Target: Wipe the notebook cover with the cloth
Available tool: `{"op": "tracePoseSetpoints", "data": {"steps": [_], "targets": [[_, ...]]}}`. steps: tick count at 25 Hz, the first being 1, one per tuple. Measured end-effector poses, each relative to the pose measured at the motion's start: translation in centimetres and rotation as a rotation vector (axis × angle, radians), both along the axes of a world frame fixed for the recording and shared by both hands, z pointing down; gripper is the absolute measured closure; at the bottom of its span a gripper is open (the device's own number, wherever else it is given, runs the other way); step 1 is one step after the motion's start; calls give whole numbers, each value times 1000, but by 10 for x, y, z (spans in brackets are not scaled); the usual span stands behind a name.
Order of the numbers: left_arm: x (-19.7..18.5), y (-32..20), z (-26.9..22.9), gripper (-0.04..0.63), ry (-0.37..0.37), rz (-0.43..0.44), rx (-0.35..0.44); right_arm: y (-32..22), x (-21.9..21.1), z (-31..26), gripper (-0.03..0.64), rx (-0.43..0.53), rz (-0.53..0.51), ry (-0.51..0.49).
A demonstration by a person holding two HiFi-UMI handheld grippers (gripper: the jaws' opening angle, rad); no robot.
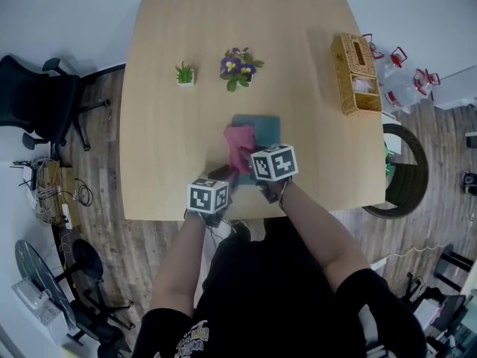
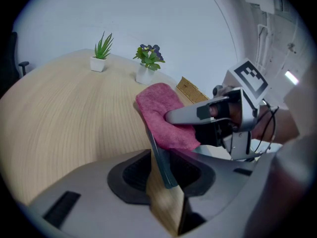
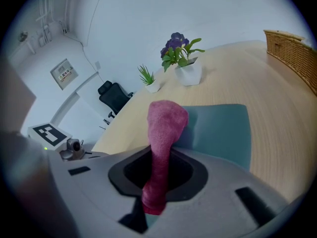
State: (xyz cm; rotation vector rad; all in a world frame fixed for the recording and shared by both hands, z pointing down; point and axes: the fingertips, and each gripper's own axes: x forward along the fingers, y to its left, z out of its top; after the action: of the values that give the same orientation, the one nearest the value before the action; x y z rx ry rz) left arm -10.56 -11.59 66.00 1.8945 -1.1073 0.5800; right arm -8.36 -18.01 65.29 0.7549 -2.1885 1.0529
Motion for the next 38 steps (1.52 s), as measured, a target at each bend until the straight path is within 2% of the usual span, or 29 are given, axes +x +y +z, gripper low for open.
{"op": "tracePoseSetpoints", "data": {"steps": [14,25,32,38], "targets": [[0,0,0,485,3,-1,-5,-4,70,5,548,-10,145,37],[4,3,8,489,42,9,-26,-5,118,6,548,-9,248,64],[5,4,8,491,44,7,-26,-4,140,8,548,-3,280,105],[5,4,8,491,45,7,-30,-9,166,3,548,51,328,165]]}}
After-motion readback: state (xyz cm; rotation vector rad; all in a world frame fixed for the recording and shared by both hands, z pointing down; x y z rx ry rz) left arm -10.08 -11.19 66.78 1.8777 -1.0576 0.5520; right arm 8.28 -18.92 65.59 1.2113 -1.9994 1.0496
